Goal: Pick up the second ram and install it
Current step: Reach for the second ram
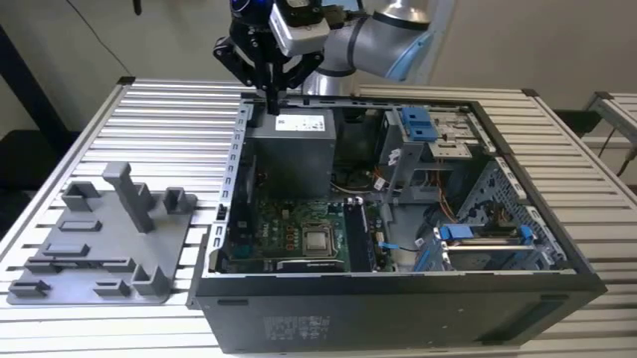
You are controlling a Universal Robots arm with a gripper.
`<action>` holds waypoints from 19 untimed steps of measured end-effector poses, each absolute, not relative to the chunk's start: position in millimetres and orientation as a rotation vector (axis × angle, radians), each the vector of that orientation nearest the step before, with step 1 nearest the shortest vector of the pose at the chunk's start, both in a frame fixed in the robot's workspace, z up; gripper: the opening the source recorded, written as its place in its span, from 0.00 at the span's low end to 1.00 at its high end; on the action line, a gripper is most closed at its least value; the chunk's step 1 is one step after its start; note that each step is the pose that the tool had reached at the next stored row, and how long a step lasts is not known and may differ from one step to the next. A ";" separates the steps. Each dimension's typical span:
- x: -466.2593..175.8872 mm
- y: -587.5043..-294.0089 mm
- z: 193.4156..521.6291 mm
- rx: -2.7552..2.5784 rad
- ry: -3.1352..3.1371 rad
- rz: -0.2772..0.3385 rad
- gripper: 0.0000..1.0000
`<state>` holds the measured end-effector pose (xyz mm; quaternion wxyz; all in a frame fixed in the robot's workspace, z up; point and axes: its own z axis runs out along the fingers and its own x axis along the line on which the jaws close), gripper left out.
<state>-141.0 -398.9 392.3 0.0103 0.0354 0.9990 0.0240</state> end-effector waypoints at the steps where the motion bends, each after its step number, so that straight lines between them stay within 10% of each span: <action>1: -143.9 -398.9 392.3 0.110 3.118 0.075 0.11; 19: -180.3 -399.6 391.7 0.111 3.120 0.075 0.11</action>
